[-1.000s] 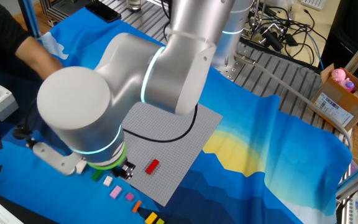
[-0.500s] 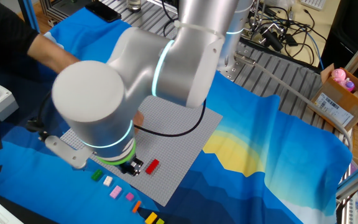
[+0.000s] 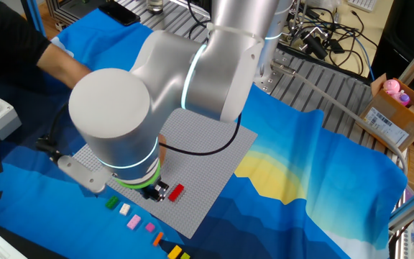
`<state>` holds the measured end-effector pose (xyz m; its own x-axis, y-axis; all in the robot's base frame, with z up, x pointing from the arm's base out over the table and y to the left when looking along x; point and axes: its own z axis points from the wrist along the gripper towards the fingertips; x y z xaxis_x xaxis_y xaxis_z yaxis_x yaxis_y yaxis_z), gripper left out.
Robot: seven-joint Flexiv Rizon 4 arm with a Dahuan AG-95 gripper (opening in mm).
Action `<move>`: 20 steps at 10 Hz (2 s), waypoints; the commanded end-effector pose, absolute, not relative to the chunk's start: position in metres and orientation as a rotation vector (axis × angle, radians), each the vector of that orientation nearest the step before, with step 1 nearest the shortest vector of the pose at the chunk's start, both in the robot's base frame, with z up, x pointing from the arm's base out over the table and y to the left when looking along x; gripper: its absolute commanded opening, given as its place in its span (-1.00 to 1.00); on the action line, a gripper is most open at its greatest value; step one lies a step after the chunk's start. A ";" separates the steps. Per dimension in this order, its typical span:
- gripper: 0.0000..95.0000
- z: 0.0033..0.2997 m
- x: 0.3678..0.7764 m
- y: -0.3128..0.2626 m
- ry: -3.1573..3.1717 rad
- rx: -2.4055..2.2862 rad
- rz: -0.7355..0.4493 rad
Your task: Stack small Lego blocks one on top of the other
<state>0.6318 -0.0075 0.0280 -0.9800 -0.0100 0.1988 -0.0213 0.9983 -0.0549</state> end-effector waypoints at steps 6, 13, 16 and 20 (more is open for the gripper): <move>-0.20 0.023 0.623 -0.004 -2.946 0.065 0.108; -0.20 0.017 0.615 -0.017 -2.946 0.165 0.105; -0.20 0.014 0.616 -0.022 -2.947 0.197 0.119; -0.20 0.011 0.612 -0.024 -2.950 0.199 0.123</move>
<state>0.6112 -0.0267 0.0108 -0.9743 -0.1304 0.1835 -0.1455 0.9868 -0.0713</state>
